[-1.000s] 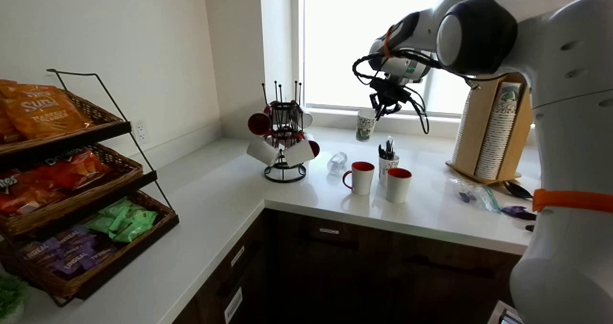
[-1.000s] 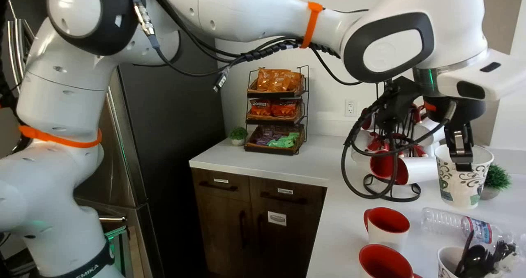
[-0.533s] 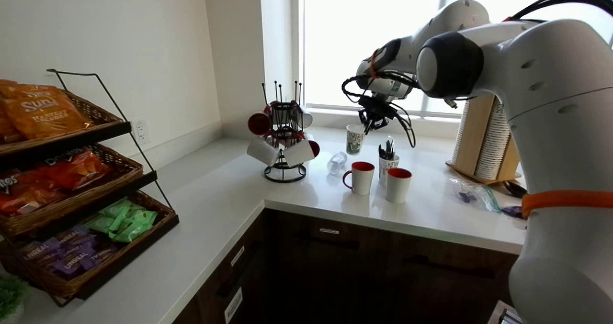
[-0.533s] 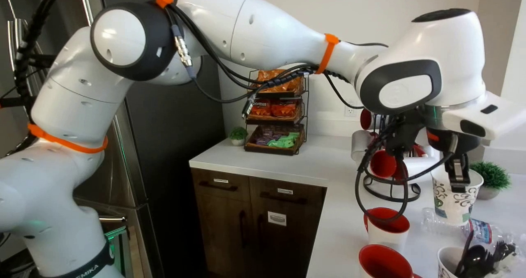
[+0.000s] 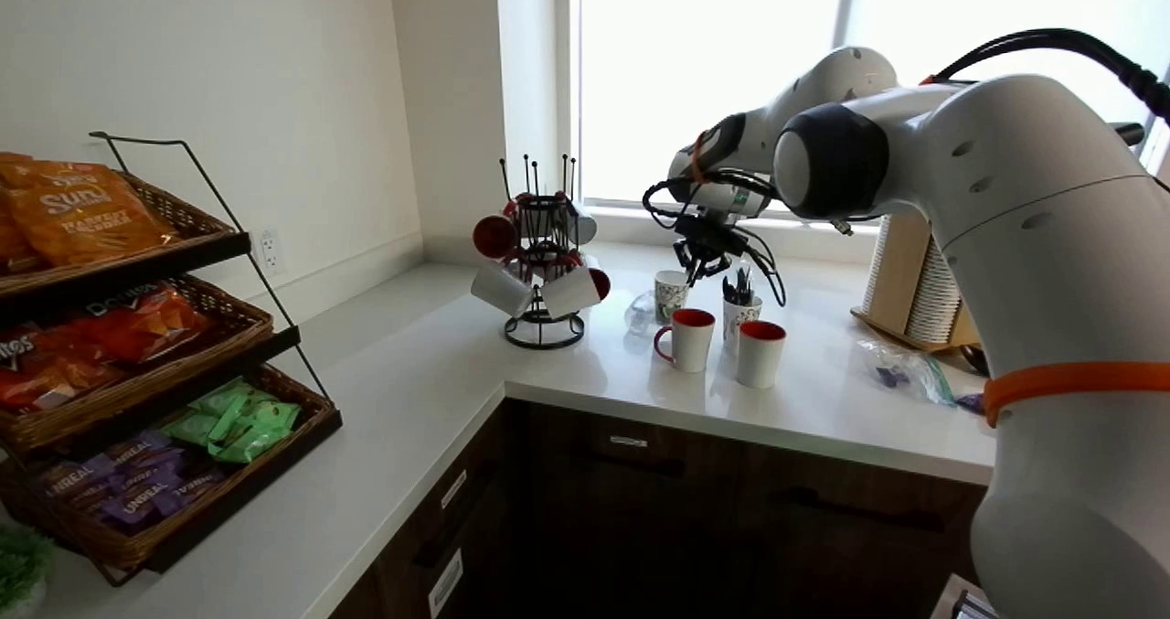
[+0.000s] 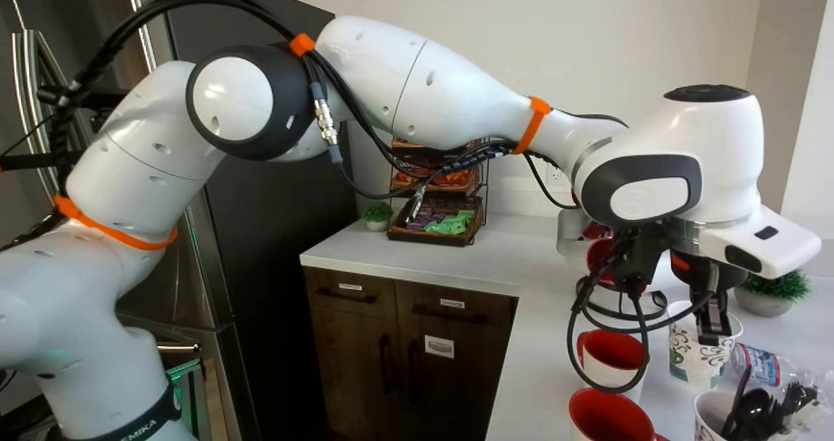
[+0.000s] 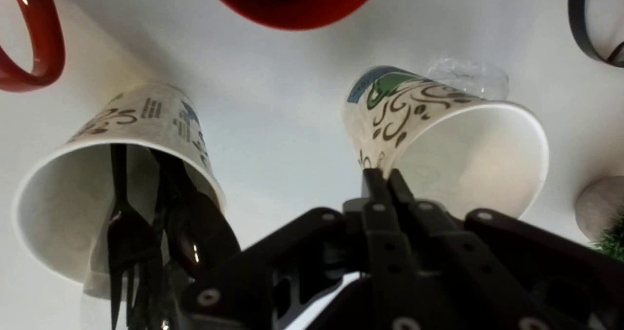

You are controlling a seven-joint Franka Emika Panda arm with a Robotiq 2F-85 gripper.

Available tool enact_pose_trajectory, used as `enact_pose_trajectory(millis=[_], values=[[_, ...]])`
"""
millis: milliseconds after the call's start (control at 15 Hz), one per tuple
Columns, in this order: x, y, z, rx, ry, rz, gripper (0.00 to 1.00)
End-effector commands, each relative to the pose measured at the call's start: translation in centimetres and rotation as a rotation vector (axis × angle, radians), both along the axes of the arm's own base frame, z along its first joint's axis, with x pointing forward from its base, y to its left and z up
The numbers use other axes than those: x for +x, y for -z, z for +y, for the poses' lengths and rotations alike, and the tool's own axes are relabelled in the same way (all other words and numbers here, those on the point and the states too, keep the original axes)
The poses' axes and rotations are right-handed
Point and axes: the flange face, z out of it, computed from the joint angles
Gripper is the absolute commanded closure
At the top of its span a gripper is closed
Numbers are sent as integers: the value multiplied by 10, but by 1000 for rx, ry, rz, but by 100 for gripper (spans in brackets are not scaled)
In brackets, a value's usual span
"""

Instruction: Remove the paper cup from the mug and put it on the table

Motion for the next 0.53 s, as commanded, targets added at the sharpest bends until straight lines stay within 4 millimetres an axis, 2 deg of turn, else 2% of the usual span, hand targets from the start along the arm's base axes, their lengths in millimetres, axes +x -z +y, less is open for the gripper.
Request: enact_pose_trajectory(millis=[0,67,133,200,333,467], values=[[1,14,-6,20,-39,42,99],[0,16,-7,18,-42,50,99],[-1,18,-8,19,-44,56,87],[-1,19,-8,16,-43,67,69],[-1,17,-9,4,-50,78,57],[-1,7,-4,-17,-59,76,41]])
